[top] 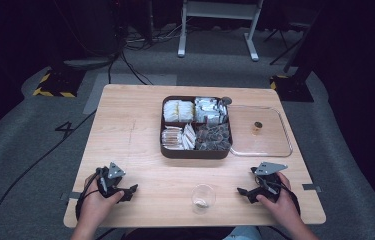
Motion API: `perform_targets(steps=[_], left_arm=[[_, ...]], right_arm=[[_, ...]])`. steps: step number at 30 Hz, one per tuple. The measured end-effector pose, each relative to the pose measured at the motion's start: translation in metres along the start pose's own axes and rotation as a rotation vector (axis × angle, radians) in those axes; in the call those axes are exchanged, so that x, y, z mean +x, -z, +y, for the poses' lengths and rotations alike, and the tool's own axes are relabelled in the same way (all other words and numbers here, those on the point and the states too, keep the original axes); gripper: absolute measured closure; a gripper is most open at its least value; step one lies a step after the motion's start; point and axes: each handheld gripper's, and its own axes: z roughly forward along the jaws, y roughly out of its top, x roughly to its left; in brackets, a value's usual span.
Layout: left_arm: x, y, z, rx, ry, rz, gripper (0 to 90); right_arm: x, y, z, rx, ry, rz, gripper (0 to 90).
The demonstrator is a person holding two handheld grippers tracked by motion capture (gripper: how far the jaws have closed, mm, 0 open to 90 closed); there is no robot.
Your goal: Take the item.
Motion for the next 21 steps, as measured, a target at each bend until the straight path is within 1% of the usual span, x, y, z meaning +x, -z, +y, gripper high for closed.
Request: perform_targets(steps=[1, 2, 3, 4, 5, 8, 10, 12, 21], left_arm=[[-0.0005, -0.0014, -0.0011, -0.012, 0.008, -0.001, 17.3], [-0.0005, -0.0014, -0.0011, -0.012, 0.008, -0.001, 14.8], [0.0004, -0.0037, -0.0032, -0.038, 0.002, -0.004, 13.4], [0.0007, -0.005, -0.0042, -0.052, 0.0, -0.004, 12.1], [0.0005, -0.0062, -0.0046, -0.06, 0.006, -0.005, 10.3], [0.0002, -0.0069, -0.0037, -0.057, 0.009, 0.0, 9.5], [0.0005, -0.0074, -0.0029, -0.052, 0.007, 0.004, 7.3], [0.0004, -0.009, -0.0017, -0.051, 0.015, 0.005, 6.0], [0.0003, -0.0096, -0.001, -0.043, 0.009, 0.003, 3.8]], right_arm=[[0.0, 0.0, 0.0, 0.0, 0.0, 0.0, 0.4], [0.0, 0.0, 0.0, 0.0, 0.0, 0.0, 0.4], [-0.0001, 0.0, 0.0, 0.001, 0.002, 0.0, 0.4], [-0.0001, 0.0, 0.0, 0.0, 0.002, 0.0, 0.4], [-0.0001, 0.0, 0.0, 0.001, 0.002, 0.0, 0.4], [0.0, 0.0, 0.0, 0.0, 0.001, 0.0, 0.4], [-0.0001, 0.0, 0.0, 0.0, 0.001, 0.0, 0.4], [-0.0001, 0.0, 0.0, 0.0, 0.001, 0.0, 0.4], [-0.0001, 0.0, 0.0, 0.0, 0.001, 0.0, 0.4]])
